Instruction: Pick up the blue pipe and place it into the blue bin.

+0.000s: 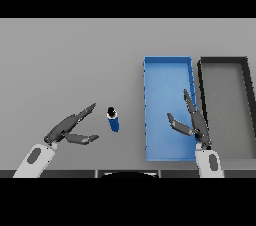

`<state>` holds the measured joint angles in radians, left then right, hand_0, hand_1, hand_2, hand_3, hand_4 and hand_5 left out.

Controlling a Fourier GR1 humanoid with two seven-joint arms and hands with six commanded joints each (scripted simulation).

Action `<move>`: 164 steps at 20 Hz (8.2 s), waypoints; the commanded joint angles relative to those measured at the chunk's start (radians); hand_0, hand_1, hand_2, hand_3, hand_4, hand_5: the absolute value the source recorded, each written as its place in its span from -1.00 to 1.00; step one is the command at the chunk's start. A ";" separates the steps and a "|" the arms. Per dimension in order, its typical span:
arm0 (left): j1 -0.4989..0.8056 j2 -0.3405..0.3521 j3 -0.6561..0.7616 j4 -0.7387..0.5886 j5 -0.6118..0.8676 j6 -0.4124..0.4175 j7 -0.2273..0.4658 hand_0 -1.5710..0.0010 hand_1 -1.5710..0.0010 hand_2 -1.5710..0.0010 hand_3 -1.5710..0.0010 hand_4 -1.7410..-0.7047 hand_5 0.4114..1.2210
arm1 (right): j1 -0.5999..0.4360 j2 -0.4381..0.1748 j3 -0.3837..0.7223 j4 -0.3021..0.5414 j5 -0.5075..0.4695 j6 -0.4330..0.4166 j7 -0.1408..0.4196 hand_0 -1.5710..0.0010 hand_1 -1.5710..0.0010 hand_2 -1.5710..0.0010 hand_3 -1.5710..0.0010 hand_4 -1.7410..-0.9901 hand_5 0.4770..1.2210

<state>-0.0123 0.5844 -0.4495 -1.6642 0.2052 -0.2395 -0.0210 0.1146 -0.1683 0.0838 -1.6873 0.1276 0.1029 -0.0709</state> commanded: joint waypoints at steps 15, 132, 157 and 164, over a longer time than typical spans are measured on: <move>-0.146 -0.280 -0.106 0.237 -0.187 0.108 -0.063 1.00 1.00 1.00 1.00 0.09 -0.80 | 0.034 0.000 -0.004 -0.022 -0.008 0.004 0.010 1.00 1.00 1.00 1.00 0.11 -0.50; -0.135 -0.598 0.001 0.025 -0.358 -0.158 0.143 0.99 0.99 0.99 0.99 0.58 -0.78 | -0.924 -0.136 0.259 -0.090 -1.136 0.232 0.531 -1.00 -1.00 -1.00 -1.00 -0.34 1.00; -0.153 -0.572 0.018 0.016 -0.371 -0.159 0.157 1.00 1.00 1.00 1.00 0.67 -0.83 | -0.885 -0.306 0.080 0.545 -0.827 0.028 0.582 -1.00 -1.00 -1.00 -1.00 -0.36 1.00; -0.138 -0.570 0.010 0.023 -0.381 -0.156 0.135 1.00 1.00 1.00 1.00 0.65 -0.82 | -0.762 -0.377 0.233 0.561 -0.809 -0.016 0.681 -1.00 -1.00 -1.00 -0.03 -0.67 0.94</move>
<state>-0.1505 0.0146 -0.4395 -1.6415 -0.1762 -0.3956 0.1147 -0.6470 -0.5458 0.3167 -1.1257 -0.6807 0.0900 0.6096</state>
